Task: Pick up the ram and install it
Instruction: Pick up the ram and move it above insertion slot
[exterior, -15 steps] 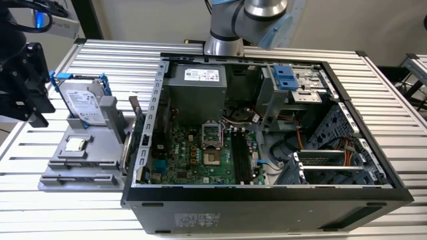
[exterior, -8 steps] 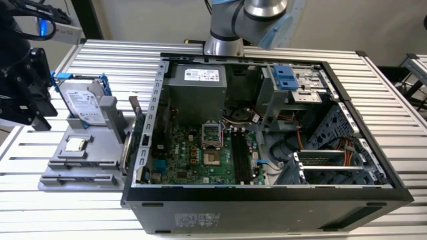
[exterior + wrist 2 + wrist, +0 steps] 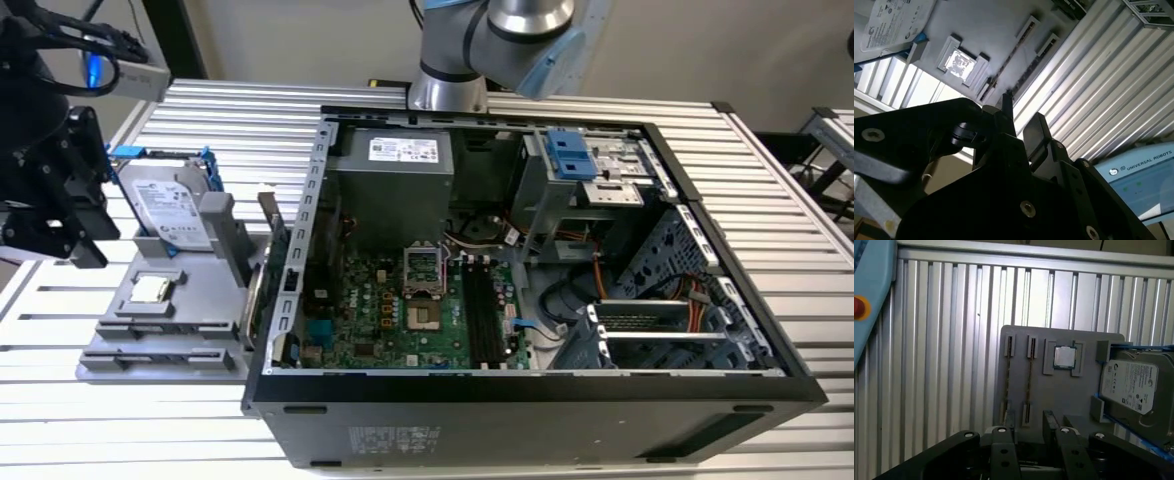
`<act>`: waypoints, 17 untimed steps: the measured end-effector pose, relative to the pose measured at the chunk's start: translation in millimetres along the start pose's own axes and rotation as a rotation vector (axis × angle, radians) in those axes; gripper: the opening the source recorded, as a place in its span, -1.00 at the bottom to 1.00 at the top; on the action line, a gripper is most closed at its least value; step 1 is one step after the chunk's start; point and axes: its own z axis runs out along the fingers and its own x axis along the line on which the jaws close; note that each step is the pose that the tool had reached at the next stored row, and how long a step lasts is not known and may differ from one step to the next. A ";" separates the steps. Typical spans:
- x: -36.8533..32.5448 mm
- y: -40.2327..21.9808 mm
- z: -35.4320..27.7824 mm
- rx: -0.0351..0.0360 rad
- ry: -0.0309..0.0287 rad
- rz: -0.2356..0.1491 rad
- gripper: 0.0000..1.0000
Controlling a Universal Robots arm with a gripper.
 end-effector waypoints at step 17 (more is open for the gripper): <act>0.4 -0.3 17.6 0.0000 0.0000 0.005 1.00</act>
